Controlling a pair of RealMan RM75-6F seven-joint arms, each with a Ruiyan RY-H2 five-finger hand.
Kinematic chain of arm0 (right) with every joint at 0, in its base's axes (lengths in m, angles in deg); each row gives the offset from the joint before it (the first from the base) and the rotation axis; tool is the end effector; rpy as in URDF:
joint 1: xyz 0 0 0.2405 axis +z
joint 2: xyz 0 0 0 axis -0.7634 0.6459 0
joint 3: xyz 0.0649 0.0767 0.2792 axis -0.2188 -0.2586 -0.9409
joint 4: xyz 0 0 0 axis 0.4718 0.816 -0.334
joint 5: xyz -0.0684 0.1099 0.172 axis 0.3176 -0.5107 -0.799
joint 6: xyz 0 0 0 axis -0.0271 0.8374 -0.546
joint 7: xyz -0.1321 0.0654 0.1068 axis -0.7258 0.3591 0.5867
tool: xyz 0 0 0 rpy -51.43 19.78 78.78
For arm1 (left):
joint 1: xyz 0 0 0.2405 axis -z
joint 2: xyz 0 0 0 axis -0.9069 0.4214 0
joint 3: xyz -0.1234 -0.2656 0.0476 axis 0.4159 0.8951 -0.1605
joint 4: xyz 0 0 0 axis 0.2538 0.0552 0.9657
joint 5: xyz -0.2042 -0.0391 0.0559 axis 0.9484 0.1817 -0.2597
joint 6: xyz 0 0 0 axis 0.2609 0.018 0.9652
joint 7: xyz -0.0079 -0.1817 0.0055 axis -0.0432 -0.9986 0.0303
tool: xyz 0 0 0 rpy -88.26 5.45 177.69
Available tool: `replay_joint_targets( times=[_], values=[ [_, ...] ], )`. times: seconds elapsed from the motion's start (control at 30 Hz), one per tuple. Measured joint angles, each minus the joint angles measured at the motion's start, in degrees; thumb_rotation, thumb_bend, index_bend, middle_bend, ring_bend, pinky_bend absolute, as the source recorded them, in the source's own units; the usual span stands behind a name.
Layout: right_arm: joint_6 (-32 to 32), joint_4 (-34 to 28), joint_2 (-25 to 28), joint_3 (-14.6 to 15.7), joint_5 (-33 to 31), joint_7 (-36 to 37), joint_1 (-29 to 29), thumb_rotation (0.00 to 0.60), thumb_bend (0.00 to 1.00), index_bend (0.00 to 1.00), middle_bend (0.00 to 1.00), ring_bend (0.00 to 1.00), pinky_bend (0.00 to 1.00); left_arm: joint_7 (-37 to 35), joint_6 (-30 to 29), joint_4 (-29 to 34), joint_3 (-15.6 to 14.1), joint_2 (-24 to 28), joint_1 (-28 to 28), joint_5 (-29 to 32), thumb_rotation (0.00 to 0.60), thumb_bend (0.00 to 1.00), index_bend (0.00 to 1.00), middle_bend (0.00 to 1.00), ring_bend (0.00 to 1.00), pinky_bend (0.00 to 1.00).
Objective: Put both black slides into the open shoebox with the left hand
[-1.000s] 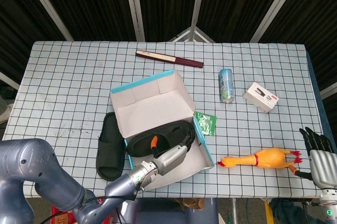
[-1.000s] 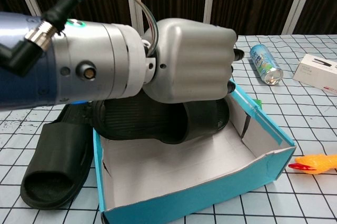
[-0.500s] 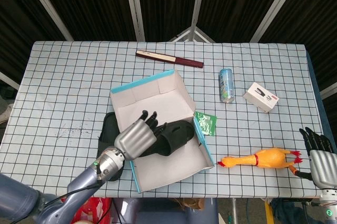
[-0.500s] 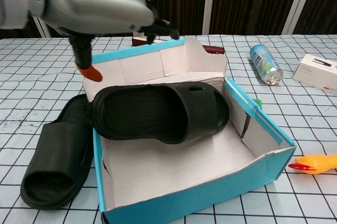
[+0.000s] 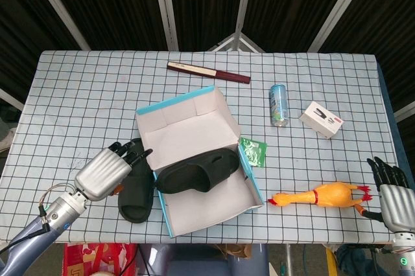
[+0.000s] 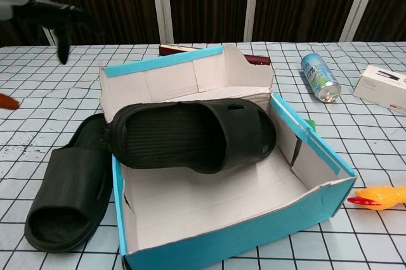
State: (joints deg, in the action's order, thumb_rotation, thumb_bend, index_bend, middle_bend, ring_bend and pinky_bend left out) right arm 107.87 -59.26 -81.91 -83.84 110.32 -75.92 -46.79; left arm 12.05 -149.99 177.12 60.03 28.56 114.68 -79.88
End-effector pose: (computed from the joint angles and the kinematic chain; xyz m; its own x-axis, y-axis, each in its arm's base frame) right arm -0.3759 -0.2103 0.1752 0.4220 -0.1039 0.9006 -0.8912 0.1347 0.4331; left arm -0.1378 0.2959 0.1257 0.7555 0.0739 0.6510 0.5588 -0.5915 -0.5813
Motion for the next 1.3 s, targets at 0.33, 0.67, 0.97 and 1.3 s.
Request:
replay_joint_targets(
  times=[0.33, 0.67, 0.97, 1.3],
  values=[
    [0.1, 0.03, 0.0, -0.01, -0.12, -0.02, -0.08, 0.6, 0.16, 0.0, 0.05, 0.09, 0.07, -7.15, 3.8, -10.81, 0.38, -3.73, -7.46, -1.55, 0.6, 0.15, 0.15, 0.38, 0.22, 0.36],
    [0.11, 0.03, -0.11, -0.12, -0.51, -0.43, -0.08, 0.6, 0.16, 0.0, 0.05, 0.09, 0.07, -8.18, 9.82, -16.07, 6.69, -10.23, -8.07, 1.63, 0.6, 0.15, 0.15, 0.32, 0.22, 0.37],
    [0.02, 0.11, -0.1, -0.07, -0.6, -0.6, -0.08, 0.6, 0.16, 0.0, 0.05, 0.09, 0.07, -9.4, 14.84, -19.69, 10.48, -14.34, -7.62, 4.61, 0.6, 0.15, 0.15, 0.29, 0.22, 0.37],
    [-0.31, 0.15, -0.25, 0.04, -0.68, -1.0, 0.06, 0.6, 0.16, 0.0, 0.05, 0.09, 0.07, -8.78, 17.44, -22.93, 14.72, -17.73, -6.47, 6.86, 0.6, 0.15, 0.16, 0.29, 0.22, 0.37]
  ],
)
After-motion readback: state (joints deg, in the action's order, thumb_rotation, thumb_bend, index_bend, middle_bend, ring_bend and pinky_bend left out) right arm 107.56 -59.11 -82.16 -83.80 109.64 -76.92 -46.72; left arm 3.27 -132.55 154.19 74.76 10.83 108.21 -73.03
